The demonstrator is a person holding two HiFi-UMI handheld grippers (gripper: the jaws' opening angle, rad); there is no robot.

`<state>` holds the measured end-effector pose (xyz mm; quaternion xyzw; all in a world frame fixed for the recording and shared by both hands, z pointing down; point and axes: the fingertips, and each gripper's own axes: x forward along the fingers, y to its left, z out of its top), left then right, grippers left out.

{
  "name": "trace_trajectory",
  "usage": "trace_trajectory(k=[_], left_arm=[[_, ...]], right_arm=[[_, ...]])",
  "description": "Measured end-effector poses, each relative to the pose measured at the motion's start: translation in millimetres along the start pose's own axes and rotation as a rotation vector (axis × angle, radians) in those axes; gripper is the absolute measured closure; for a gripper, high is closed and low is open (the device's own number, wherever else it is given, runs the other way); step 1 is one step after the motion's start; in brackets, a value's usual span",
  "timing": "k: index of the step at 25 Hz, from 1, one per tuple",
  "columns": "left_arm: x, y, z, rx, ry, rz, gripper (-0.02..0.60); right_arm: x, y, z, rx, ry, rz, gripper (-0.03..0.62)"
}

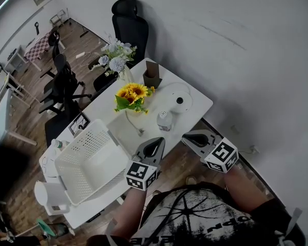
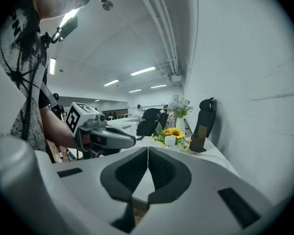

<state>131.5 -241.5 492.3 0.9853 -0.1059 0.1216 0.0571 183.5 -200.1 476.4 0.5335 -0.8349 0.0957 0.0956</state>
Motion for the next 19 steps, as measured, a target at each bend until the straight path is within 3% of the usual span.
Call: trace_trajectory(k=[19], left_arm=[[8.6,-7.4,-5.1,-0.034,0.002,0.008,0.571]], right_arm=[[-13.4,-5.2,-11.1,0.015,0.011,-0.005,0.571]])
